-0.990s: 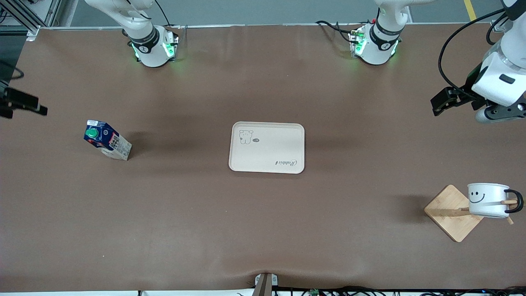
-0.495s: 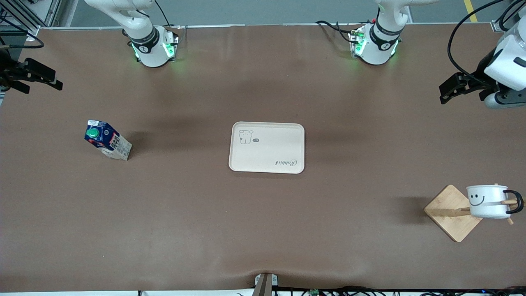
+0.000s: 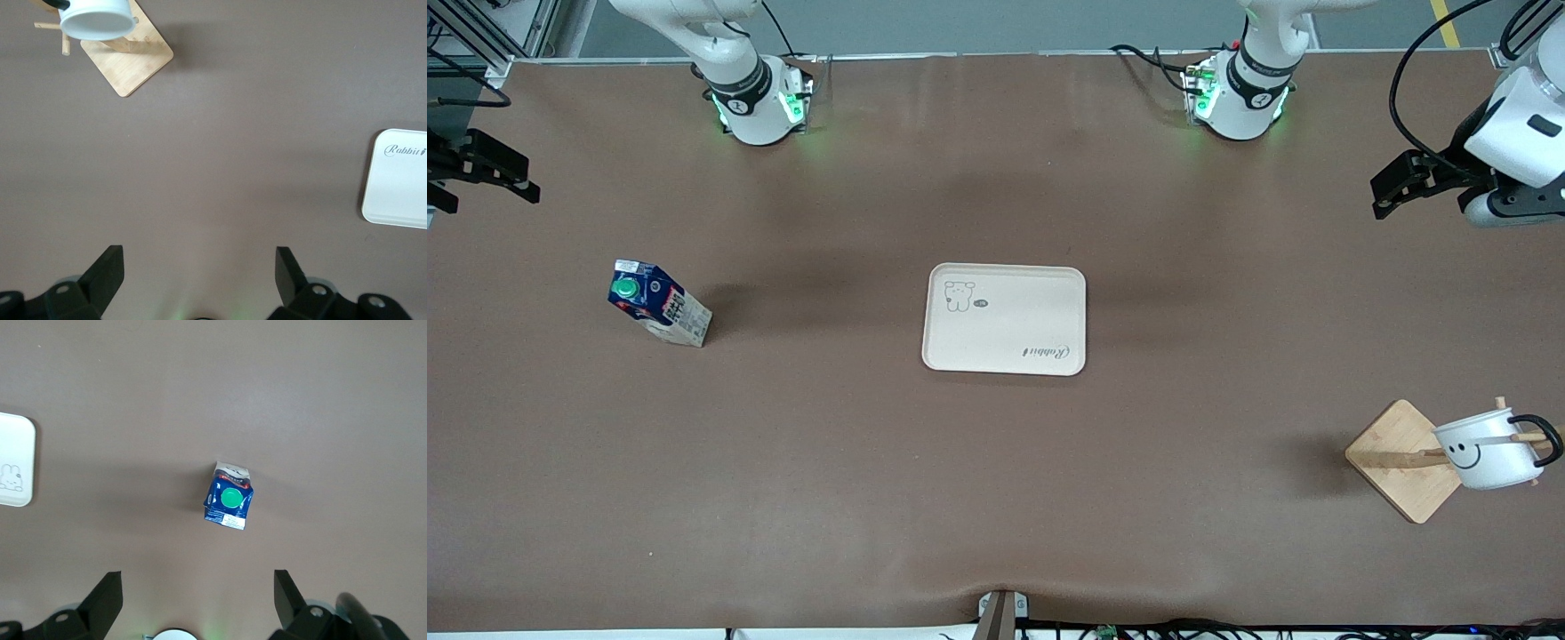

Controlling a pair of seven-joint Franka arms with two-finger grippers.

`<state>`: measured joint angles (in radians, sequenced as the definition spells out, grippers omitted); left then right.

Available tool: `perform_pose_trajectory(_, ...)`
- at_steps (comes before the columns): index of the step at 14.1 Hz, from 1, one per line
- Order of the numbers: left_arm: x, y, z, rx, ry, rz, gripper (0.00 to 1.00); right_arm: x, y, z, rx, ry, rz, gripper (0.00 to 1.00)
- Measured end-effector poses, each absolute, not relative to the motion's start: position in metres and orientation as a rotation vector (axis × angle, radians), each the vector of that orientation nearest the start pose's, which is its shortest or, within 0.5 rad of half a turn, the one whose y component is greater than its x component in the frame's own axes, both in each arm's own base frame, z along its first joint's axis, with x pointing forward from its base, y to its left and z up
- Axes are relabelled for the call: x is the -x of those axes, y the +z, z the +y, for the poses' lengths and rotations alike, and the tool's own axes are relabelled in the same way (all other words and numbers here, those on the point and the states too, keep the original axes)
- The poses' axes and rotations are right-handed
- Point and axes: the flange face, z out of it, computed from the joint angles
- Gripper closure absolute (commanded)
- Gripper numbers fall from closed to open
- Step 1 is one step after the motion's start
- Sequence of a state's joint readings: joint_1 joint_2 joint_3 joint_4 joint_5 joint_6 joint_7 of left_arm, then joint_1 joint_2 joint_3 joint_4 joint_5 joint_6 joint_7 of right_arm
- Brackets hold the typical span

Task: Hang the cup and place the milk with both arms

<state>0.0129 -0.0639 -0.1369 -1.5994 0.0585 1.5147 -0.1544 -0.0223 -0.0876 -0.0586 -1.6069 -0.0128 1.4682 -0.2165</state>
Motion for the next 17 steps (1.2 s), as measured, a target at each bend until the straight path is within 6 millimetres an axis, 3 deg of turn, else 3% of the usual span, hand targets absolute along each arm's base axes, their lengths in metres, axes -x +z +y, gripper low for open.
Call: perform_pose_trajectory(17, -0.5243, 0.6402, -0.0639, 3.109, 0.038, 0.004, 0.00, -0.5155, 0.6441, -0.0409, 3.140, 0.092, -0.226, 0.00)
